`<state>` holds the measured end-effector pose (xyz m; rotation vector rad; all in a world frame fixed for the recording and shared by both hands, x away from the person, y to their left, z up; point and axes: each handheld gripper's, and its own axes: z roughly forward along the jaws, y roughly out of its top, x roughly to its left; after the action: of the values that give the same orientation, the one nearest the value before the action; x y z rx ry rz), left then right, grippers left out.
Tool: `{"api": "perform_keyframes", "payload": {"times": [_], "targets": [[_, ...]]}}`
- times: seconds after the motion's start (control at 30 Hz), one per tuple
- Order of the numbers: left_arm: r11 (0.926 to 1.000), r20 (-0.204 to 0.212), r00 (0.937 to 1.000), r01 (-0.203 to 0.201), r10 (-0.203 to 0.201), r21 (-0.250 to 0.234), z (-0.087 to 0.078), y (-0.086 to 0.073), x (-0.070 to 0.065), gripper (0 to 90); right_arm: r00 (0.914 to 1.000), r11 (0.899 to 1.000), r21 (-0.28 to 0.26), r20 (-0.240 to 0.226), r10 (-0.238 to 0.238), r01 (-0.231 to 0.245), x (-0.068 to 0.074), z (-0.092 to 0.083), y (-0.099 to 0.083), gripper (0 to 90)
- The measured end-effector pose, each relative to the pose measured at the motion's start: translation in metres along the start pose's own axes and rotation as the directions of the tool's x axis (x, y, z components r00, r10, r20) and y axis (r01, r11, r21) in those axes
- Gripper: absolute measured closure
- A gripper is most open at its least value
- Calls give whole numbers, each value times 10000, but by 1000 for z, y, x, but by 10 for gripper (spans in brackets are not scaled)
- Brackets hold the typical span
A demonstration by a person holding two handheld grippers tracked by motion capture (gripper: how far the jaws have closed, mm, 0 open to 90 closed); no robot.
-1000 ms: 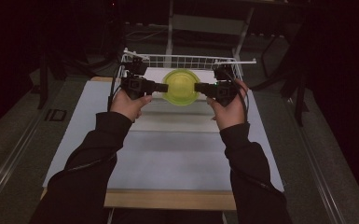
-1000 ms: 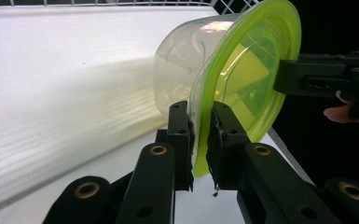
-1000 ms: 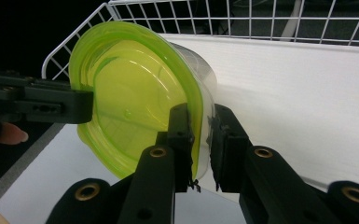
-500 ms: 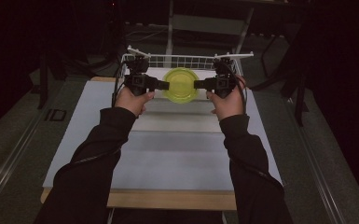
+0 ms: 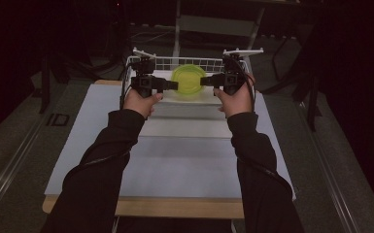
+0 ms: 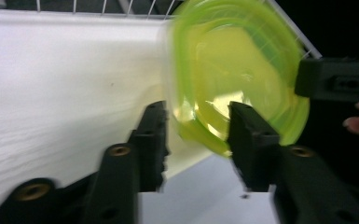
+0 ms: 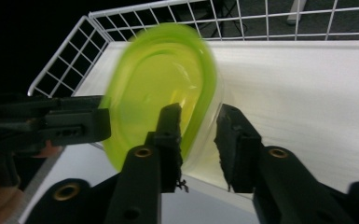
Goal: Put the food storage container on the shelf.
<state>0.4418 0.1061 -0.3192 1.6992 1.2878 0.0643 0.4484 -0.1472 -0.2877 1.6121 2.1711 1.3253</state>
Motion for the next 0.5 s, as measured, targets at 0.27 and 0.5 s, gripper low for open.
{"api": "perform_keyframes", "payload": {"times": [0.27, 0.5], "targets": [[9999, 248, 9997, -60, 63, -148, 9, 0, -4, 510, 9991, 10000, -14, 416, -14, 14, -10, 6, 4, 644], [9987, 109, 9999, -97, 103, -499, 5, 4, -5, 430, 9997, 9999, -84, 202, -132, 134, -11, 4, 4, 570]]}}
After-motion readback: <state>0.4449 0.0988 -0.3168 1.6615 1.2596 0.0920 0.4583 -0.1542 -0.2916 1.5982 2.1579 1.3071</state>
